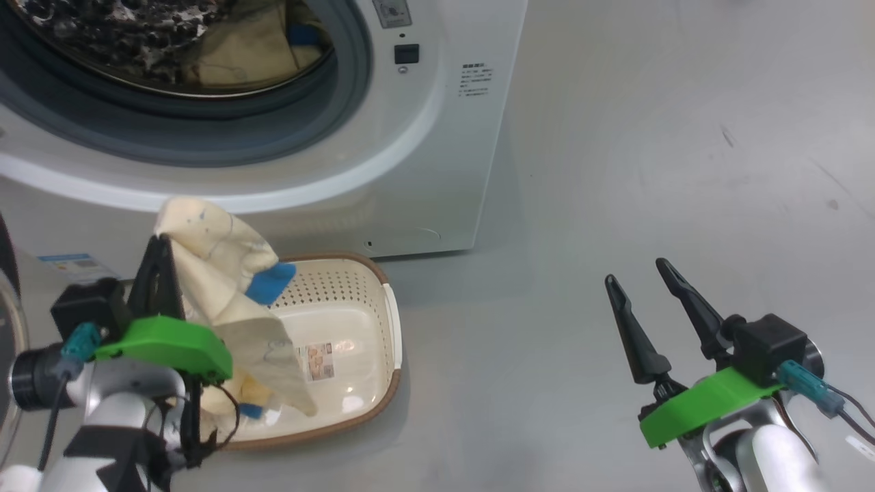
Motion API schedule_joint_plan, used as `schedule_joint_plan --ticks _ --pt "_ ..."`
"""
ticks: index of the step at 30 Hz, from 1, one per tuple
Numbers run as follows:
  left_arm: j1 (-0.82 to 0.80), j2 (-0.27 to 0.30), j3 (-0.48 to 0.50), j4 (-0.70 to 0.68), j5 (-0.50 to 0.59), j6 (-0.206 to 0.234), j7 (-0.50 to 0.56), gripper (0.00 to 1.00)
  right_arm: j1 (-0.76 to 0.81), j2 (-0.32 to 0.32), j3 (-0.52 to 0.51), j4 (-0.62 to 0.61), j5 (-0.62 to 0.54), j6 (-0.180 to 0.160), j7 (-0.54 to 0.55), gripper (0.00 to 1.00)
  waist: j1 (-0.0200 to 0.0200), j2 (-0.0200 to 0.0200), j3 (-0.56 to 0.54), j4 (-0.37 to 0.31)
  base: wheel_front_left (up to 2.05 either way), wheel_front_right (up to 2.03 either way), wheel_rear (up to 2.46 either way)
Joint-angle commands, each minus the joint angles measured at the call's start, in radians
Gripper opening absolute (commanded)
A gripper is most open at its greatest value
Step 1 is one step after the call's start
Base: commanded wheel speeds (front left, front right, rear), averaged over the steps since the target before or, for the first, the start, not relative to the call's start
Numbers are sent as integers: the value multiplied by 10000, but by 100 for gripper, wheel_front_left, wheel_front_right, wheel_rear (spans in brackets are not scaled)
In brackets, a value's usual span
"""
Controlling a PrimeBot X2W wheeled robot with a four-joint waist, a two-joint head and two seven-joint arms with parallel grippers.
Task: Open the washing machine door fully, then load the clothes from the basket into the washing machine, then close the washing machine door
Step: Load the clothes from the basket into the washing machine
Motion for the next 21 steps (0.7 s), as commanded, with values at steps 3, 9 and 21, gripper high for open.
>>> schedule_joint_plan --ticks 3,9,21 --pt "-1066 484 506 62 -92 39 337 0 -562 -32 345 -79 221 -29 -288 100 -2 0 597 -501 0 0 0" --pt "-2434 887 644 901 -296 -293 1125 0 -1017 -31 538 372 552 -29 -666 100 -2 0 1289 -1145 0 0 0" --pt "-5263 1871 930 2627 -581 -953 2510 0 -1693 -30 887 938 1194 -29 -1013 100 -2 0 2602 -2052 0 0 0"
